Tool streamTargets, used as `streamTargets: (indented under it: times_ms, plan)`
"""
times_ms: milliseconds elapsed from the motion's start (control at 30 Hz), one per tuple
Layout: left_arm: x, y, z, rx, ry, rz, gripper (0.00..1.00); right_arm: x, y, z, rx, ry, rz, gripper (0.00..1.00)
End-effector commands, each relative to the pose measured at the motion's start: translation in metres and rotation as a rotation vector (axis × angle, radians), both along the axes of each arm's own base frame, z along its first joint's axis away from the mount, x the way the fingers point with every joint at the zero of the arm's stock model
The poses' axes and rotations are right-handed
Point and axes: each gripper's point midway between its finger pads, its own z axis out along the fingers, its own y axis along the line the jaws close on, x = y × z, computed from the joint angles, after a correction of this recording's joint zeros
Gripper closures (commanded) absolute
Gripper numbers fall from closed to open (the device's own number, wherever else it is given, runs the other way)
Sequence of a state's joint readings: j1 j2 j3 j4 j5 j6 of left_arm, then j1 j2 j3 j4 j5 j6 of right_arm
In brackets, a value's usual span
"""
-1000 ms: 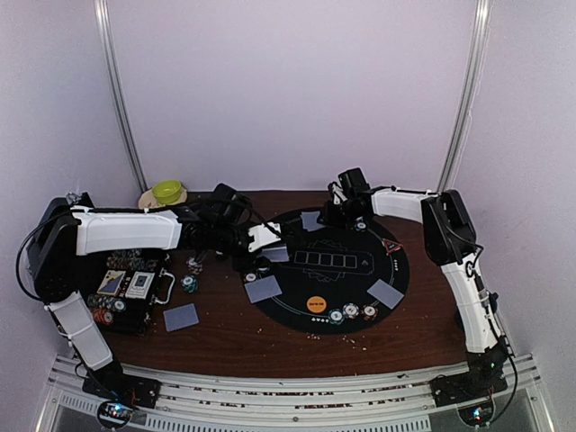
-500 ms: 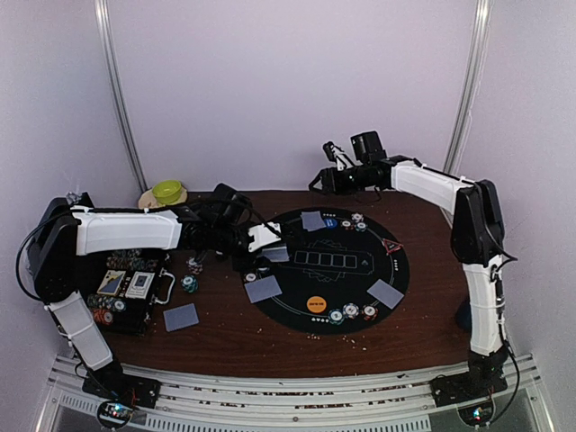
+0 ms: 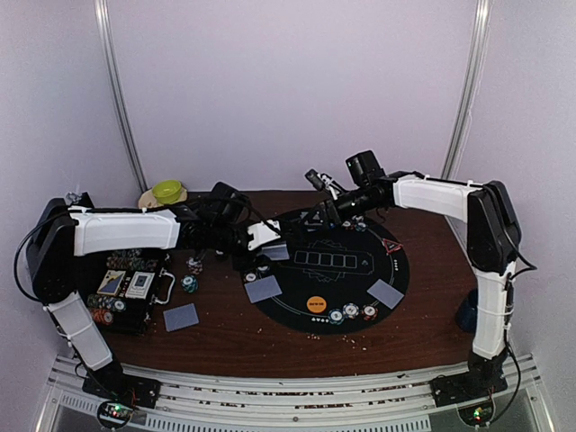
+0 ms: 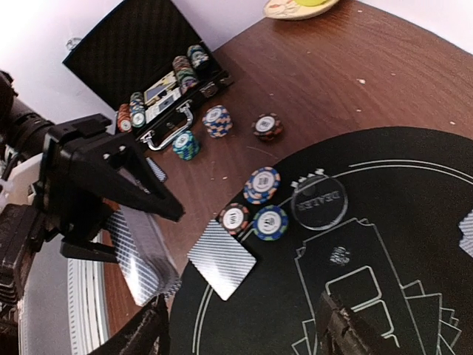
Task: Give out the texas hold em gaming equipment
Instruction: Distribute the poker card in the small blind area, then pick up the poker card from the face-down deck piles.
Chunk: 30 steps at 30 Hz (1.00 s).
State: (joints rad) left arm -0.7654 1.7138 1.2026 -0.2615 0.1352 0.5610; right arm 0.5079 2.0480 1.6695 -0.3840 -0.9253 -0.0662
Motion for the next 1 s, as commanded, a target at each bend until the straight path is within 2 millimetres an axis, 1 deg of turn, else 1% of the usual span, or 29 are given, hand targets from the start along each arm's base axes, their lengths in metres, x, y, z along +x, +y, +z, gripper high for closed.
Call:
streamTargets:
  times_ms: [0, 133, 333, 400, 500, 633, 800, 900, 967]
  plan:
    - [0.007, -0.005, 0.033, -0.081, -0.056, 0.007, 0.96, -0.029, 0.022, 0.014, 0.060, -0.017, 0.138, 0.30]
    - [0.006, -0.005, 0.036, -0.087, -0.060, 0.003, 0.96, -0.042, 0.037, 0.005, 0.054, 0.010, 0.195, 0.30]
    - [0.005, -0.005, 0.038, -0.094, -0.061, 0.000, 0.96, -0.058, 0.053, -0.005, 0.041, 0.038, 0.249, 0.28]
    - [0.004, -0.005, 0.040, -0.099, -0.059, -0.005, 0.96, -0.059, 0.057, -0.010, 0.030, 0.040, 0.246, 0.28]
    - [0.001, -0.006, 0.040, -0.102, -0.054, -0.017, 0.96, -0.055, 0.062, -0.017, 0.011, 0.054, 0.215, 0.26]
    - [-0.001, -0.006, 0.039, -0.100, -0.049, -0.028, 0.96, -0.052, 0.069, -0.023, 0.030, 0.099, 0.205, 0.24]
    - [-0.002, -0.007, 0.037, -0.096, -0.041, -0.035, 0.96, -0.054, 0.077, -0.019, 0.081, 0.155, 0.236, 0.23]
    - [-0.002, -0.007, 0.036, -0.093, -0.040, -0.035, 0.96, -0.051, 0.080, -0.022, 0.083, 0.170, 0.219, 0.23]
    - [-0.002, -0.007, 0.035, -0.091, -0.040, -0.036, 0.96, -0.046, 0.080, -0.026, 0.069, 0.168, 0.197, 0.25]
